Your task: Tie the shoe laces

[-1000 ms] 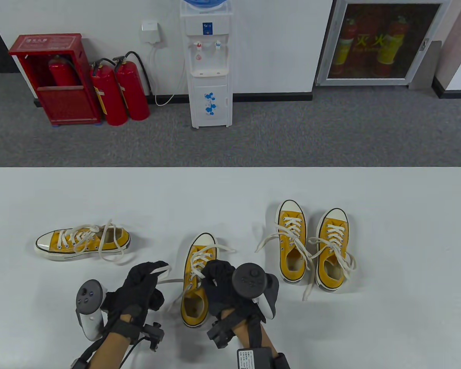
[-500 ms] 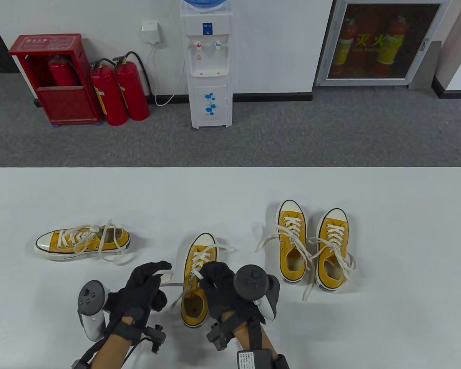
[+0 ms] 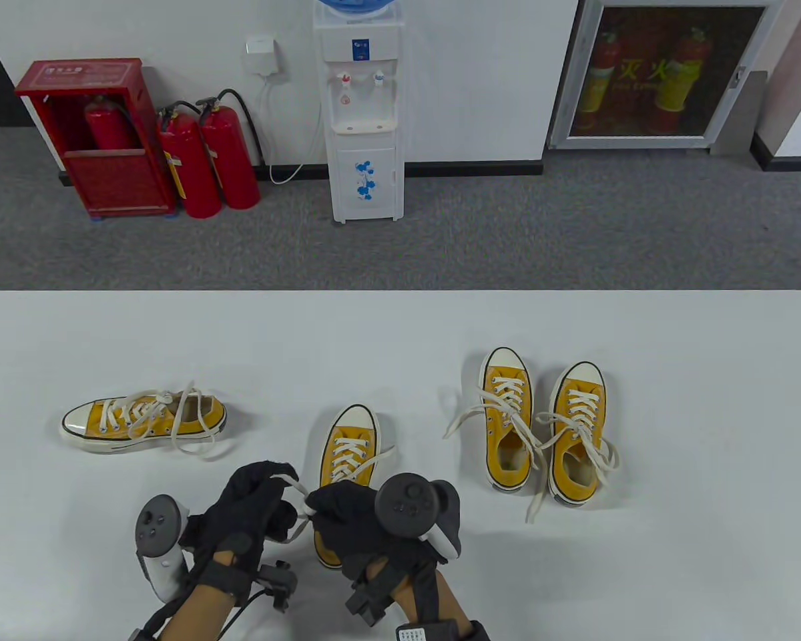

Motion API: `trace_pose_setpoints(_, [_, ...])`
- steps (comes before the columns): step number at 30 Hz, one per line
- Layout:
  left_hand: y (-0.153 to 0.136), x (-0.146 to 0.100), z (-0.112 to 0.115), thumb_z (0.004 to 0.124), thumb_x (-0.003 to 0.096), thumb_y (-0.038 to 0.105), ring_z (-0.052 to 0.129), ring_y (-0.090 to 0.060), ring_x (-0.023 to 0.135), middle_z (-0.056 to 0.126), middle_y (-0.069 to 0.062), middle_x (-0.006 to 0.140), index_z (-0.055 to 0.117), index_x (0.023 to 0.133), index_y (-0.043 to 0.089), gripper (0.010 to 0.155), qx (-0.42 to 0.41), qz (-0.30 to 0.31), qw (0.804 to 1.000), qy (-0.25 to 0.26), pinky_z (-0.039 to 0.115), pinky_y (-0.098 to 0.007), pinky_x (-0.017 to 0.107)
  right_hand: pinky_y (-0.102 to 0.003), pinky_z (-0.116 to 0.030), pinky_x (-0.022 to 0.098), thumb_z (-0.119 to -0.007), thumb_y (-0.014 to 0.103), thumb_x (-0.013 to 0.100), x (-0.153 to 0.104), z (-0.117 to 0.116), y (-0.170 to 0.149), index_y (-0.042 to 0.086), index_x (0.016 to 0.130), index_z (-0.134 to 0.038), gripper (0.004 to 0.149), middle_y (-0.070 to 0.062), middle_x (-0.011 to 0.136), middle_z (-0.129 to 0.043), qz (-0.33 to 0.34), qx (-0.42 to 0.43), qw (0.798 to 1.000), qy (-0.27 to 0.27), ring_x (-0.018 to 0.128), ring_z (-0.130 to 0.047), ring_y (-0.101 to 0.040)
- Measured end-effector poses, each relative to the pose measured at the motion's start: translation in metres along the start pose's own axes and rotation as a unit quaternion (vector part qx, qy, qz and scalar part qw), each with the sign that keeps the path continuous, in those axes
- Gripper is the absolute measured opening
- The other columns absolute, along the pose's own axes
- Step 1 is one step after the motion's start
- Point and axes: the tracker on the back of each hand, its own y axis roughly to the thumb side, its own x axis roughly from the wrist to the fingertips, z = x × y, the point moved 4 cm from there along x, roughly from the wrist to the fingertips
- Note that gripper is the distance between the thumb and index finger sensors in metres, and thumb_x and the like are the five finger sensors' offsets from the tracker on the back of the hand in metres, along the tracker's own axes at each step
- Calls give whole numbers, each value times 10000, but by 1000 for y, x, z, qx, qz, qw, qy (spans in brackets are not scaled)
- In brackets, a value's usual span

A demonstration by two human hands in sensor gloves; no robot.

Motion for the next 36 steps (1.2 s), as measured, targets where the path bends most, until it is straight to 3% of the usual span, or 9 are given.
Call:
trace_pose_setpoints(5, [7,-2,-6,903,436,520,1046,-155,281,955,-32,748,883,769,309,395,37,10,999,29,923,-395,231,-539,-762,539,-867,356,436,0,-5,5,194,794,-907,395,-67,626,-953,13,8,1000,22,294,-956,-162])
trace_pose_setpoints(9, [7,-2,-3,901,435,532,1056,-143,191,1041,-10,611,926,749,295,395,24,6,1000,12,933,-390,181,-542,-764,536,-871,353,434,1,-7,5,192,793,-916,395,-68,620,-961,17,29,999,28,291,-957,-165])
trace_pose_setpoints(15, [8,0,9,833,473,548,1055,-121,184,1038,-15,812,916,812,327,413,-9,26,999,-43,933,-359,170,-544,-766,532,-863,354,439,1,-4,4,185,800,-915,402,-66,612,-964,14,60,998,23,283,-957,-163])
trace_pose_setpoints(20, [5,1,28,697,506,590,1059,-116,183,936,-66,974,816,949,334,525,-44,30,990,-133,934,-352,167,-540,-771,526,-867,357,439,0,2,1,185,792,-925,397,-65,598,-970,13,69,997,15,268,-955,-161])
trace_pose_setpoints(24, [1,-1,43,625,512,614,1065,-135,238,886,-85,1018,746,1010,311,596,-51,21,980,-193,932,-366,205,-532,-780,514,-868,363,439,0,5,0,186,789,-928,397,-59,588,-974,12,62,998,3,257,-954,-155])
trace_pose_setpoints(28, [-3,-3,51,609,512,608,1080,-243,456,866,-118,1004,737,1021,273,623,-75,3,973,-216,917,-431,323,-525,-786,509,-868,373,437,-1,10,-1,193,791,-923,401,-45,585,-975,13,57,998,-17,257,-956,-148])
trace_pose_setpoints(32, [-4,-2,49,631,507,585,1048,-322,606,856,-165,969,762,1002,234,620,-78,-2,977,-200,893,-511,449,-527,-779,519,-866,379,436,-2,13,-2,199,786,-922,398,-31,588,-973,13,56,998,-29,269,-959,-151])
trace_pose_setpoints(36, [3,-1,41,647,500,583,1032,-345,619,872,-153,940,796,967,230,604,-21,25,985,-172,874,-535,483,-531,-766,536,-860,386,437,-3,19,-3,200,788,-912,400,-31,607,-962,12,59,997,-47,293,-957,-156])
